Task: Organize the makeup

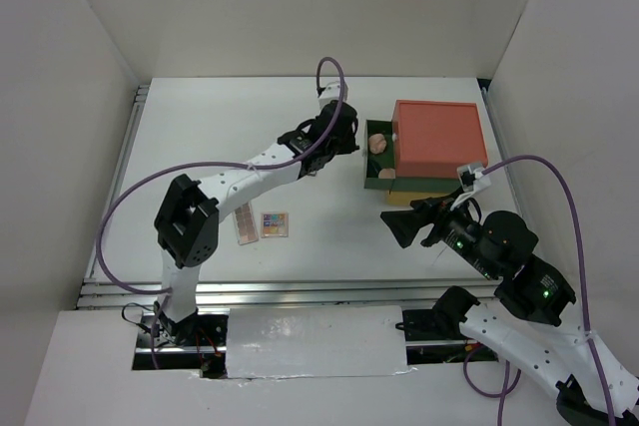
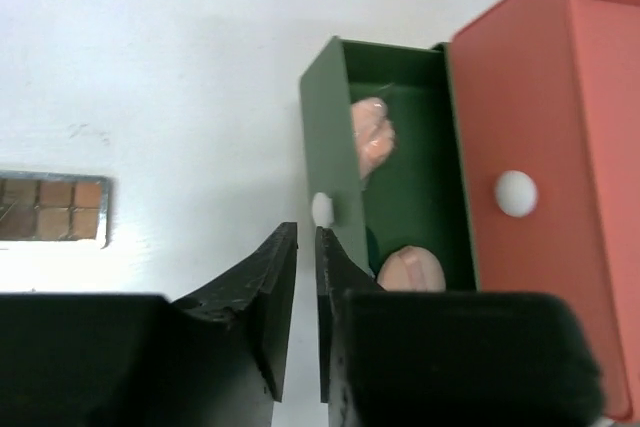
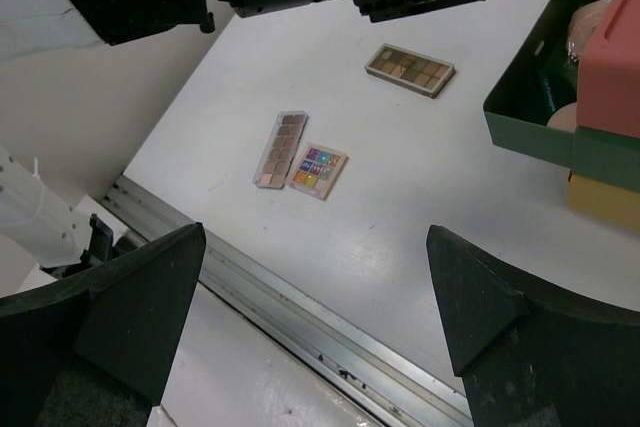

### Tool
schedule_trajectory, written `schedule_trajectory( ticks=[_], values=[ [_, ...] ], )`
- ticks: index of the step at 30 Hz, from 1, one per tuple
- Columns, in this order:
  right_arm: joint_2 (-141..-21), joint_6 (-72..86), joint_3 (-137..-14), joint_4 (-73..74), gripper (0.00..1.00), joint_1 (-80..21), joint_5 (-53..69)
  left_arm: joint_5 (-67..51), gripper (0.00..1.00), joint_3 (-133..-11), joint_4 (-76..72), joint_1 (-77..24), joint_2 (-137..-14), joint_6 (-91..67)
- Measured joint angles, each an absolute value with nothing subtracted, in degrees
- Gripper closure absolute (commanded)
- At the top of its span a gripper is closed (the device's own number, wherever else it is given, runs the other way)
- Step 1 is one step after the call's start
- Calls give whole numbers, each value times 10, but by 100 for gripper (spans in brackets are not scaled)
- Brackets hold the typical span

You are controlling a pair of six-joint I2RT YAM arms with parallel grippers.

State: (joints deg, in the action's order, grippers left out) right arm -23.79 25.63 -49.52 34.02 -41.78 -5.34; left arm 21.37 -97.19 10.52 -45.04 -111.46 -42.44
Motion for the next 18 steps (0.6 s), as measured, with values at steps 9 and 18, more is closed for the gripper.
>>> schedule_trajectory(
  ticks=[9,18],
  values=[
    [-241,256,-495,341,0,-418,-53,167,77,-1040,123,-449,-1211,-413],
    [-245,256,-495,341,0,-418,-53,63,68,-1037,53,-449,-1230,-390]
  ],
)
